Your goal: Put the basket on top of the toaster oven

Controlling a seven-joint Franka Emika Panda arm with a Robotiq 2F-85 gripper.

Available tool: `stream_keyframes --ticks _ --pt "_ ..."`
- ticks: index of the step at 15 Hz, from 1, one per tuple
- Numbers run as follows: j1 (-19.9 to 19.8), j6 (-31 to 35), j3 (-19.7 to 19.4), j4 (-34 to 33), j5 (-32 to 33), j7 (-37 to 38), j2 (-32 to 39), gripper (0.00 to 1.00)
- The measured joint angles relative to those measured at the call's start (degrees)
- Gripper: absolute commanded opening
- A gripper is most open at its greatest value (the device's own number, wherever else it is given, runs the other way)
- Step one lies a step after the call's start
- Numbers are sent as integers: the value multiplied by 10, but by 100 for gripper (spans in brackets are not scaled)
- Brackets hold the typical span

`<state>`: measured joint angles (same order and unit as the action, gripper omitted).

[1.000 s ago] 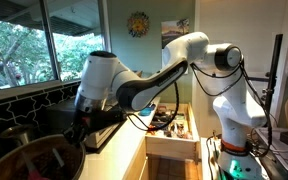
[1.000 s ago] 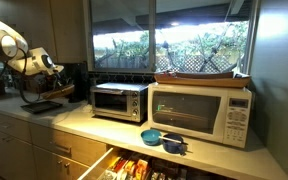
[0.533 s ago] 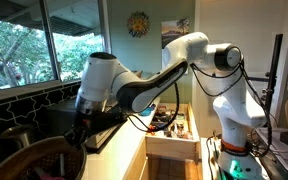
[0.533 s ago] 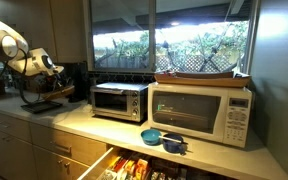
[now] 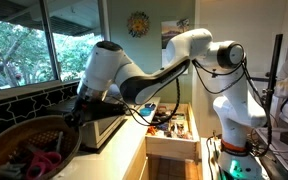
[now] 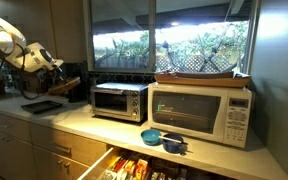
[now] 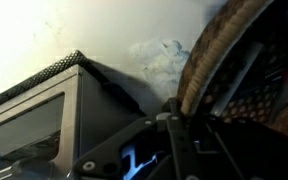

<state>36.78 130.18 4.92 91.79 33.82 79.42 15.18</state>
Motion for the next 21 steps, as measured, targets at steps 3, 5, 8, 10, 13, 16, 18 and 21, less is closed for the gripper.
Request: stream_keyframes --ticks 3,5,8,10,13,16,18,21 --pt "-4 -13 1 2 68 84 -42 2" --pt "-15 -39 7 4 97 133 -74 2" --pt "-41 -65 30 5 116 154 -97 2" --pt "-52 -65 44 5 116 153 -91 2" --pt "-76 -67 62 4 115 198 -86 2" --pt "-104 -67 66 4 108 260 -90 2" --pt "-121 -67 66 5 94 296 -93 9" --pt "-134 -68 67 7 75 327 -95 2"
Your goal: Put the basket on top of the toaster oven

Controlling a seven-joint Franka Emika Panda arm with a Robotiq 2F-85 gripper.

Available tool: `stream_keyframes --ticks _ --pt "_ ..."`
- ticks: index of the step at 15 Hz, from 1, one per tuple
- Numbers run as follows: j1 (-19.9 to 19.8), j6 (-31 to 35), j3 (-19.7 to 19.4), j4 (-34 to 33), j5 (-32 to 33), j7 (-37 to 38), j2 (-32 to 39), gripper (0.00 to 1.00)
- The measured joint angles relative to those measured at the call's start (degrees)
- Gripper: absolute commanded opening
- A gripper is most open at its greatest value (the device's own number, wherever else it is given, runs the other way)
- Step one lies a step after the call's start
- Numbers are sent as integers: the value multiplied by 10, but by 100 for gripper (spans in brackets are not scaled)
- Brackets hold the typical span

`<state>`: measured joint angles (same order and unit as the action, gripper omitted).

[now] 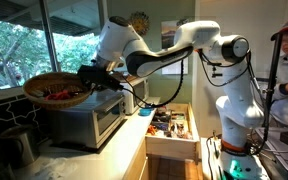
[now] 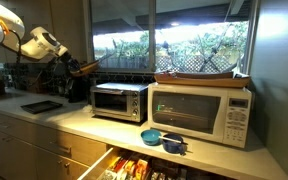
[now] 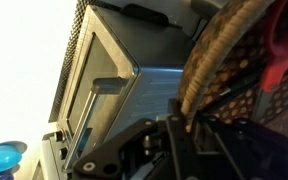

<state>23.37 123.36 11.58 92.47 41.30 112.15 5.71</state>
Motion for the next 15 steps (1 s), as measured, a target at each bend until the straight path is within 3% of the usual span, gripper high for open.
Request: stream_keyframes --ticks 4,15 --pt "-5 -8 2 -7 -8 27 6 2" --pt "-51 -171 -26 -130 -65 176 70 2"
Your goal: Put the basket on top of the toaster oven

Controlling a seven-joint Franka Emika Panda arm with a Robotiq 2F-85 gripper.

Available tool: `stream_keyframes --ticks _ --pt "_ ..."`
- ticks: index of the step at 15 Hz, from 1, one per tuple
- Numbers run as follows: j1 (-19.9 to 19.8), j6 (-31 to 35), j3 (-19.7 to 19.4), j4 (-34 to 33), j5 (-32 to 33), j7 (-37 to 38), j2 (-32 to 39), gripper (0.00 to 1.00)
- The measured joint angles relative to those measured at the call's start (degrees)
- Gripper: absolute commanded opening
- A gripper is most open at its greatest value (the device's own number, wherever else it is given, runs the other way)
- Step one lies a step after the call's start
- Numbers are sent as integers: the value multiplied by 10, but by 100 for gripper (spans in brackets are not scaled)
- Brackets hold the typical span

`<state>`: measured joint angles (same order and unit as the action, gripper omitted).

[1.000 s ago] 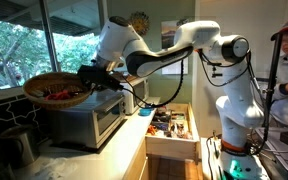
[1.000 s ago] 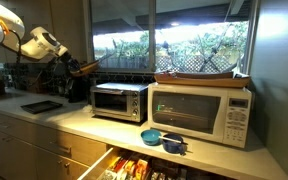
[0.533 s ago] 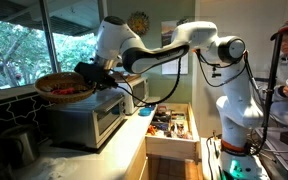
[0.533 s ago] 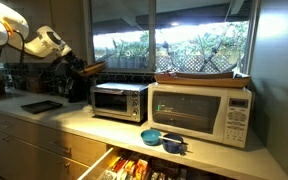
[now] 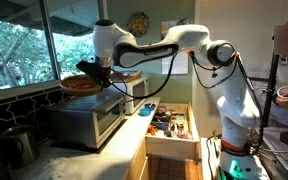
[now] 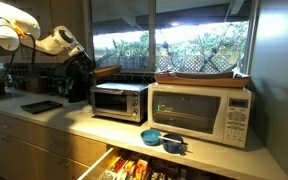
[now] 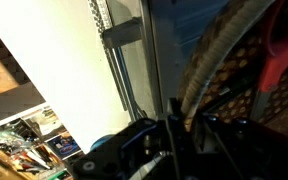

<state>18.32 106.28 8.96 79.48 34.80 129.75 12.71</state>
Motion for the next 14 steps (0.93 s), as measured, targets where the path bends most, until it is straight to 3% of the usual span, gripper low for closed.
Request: stream_keyframes --ticks 14 --pt "-36 4 -20 -70 -68 35 72 2"
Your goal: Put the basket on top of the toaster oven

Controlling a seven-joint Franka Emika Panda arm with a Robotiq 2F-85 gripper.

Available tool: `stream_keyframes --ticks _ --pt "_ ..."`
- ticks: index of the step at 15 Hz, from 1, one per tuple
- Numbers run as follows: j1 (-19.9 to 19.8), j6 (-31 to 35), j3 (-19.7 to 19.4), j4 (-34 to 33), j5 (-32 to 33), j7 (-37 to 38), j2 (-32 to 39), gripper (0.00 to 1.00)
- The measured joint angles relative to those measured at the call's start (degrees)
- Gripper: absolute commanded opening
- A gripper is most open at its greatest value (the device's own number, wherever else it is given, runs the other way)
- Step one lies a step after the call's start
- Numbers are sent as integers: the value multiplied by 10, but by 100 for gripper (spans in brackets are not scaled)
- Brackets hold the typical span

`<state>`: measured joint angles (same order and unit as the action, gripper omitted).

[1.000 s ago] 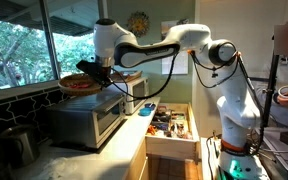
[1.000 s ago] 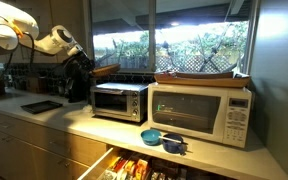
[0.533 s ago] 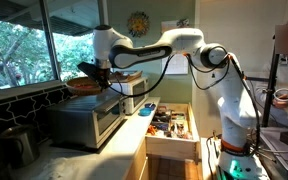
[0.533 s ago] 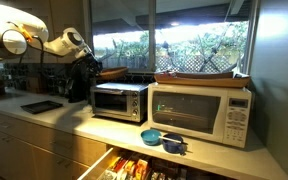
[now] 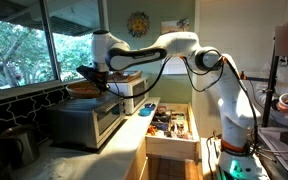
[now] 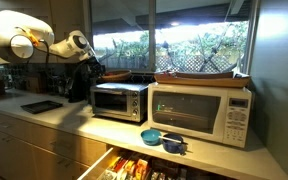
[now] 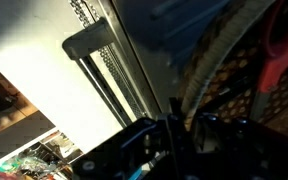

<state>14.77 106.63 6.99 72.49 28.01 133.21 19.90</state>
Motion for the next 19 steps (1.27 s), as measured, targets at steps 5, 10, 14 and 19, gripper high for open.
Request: stream_keyframes --ticks 5,10,14,19 --pt "0 0 0 -30 0 -21 32 2" --pt "4 -15 7 -64 -5 -47 61 55" --pt "46 -76 6 -84 68 -30 45 86" --pt "102 -84 48 -73 88 -98 -18 97"
